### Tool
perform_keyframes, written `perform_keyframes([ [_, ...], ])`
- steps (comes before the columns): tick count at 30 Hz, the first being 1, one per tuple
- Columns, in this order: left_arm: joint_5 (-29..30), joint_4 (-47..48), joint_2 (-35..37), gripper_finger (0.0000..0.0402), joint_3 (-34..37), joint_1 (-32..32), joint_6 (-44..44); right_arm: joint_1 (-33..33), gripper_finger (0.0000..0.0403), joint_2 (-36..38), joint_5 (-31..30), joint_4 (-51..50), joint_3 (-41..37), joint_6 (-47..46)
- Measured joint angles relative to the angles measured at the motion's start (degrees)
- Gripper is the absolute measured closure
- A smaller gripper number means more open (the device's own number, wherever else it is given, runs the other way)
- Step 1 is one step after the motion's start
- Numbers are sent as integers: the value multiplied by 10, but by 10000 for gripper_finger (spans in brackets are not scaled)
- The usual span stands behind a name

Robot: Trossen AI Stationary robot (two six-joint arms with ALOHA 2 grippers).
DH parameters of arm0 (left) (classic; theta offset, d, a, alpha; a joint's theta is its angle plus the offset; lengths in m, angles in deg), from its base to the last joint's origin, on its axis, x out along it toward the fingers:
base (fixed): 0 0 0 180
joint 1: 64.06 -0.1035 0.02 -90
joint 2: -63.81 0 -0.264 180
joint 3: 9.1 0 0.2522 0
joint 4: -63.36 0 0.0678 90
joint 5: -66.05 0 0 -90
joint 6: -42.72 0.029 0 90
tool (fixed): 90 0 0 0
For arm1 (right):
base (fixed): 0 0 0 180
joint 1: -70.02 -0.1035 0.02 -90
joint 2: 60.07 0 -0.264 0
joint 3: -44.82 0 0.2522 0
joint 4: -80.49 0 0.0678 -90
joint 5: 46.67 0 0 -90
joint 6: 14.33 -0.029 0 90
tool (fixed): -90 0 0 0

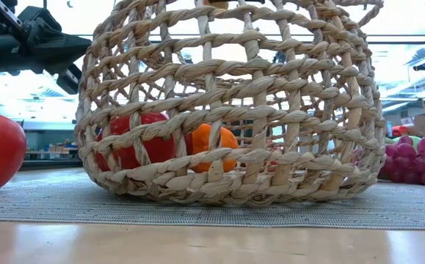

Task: Build produce basket
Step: Put the yellow bell pepper into the brown basket

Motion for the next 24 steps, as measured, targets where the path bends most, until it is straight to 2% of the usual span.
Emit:
perform_keyframes([
  [13,0,0,0,372,0,0,0,0,68,3,-1,-1,0,-15],
  [15,0,0,0,374,0,0,0,2,68,3,5,5,0,-62],
  [18,0,0,0,373,0,0,0,26,68,0,52,14,0,-176],
  [21,0,0,0,369,0,0,0,56,68,-1,91,7,0,-312],
  [24,0,0,0,366,0,0,0,80,68,0,105,7,0,-459],
])
